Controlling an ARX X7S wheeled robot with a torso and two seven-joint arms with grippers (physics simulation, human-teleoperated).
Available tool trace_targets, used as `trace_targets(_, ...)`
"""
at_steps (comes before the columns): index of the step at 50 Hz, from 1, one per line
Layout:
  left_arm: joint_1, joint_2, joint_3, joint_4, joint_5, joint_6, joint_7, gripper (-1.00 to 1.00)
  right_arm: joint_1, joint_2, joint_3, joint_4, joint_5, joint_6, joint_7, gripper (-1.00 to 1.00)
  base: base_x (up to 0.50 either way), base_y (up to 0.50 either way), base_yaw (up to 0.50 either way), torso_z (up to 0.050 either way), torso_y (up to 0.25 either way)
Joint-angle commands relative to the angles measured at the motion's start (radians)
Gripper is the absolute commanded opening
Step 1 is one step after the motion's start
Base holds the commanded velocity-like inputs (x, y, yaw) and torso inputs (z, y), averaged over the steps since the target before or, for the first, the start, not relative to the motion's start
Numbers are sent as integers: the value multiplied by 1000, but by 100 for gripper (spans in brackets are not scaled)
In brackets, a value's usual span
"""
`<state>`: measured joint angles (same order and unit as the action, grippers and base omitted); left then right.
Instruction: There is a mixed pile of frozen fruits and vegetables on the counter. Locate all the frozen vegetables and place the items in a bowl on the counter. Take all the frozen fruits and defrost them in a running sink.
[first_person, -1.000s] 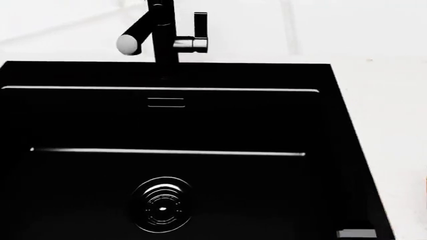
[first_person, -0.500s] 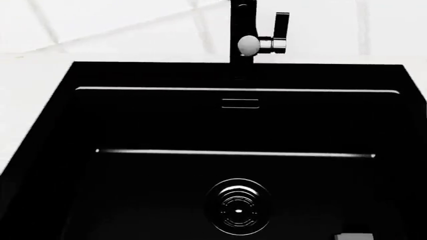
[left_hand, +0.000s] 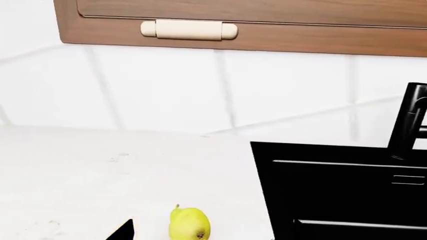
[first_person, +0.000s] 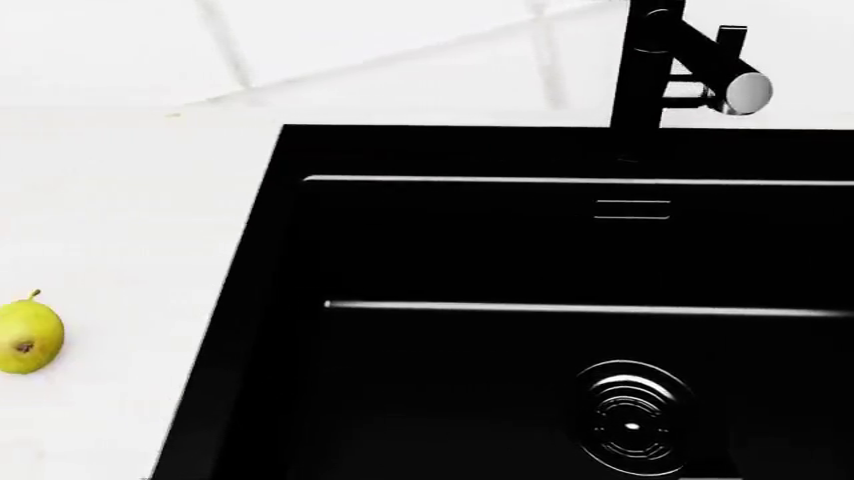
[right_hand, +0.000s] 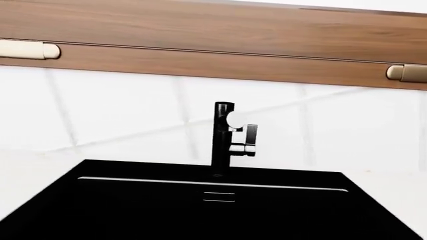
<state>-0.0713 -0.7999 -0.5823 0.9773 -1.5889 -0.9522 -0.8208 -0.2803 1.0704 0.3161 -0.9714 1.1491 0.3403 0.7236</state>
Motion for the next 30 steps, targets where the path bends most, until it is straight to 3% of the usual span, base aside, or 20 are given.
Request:
trace_targets(1, -26, 8, -6, -4, 2, 15, 10, 100, 2, -20, 14, -4, -23, 7, -19, 100, -1, 500, 0, 0, 0)
trace_targets(30, -18, -6, -13, 8, -5, 18, 12, 100, 16, -11, -3, 1, -24, 5, -18, 100, -1, 500, 0, 0, 0)
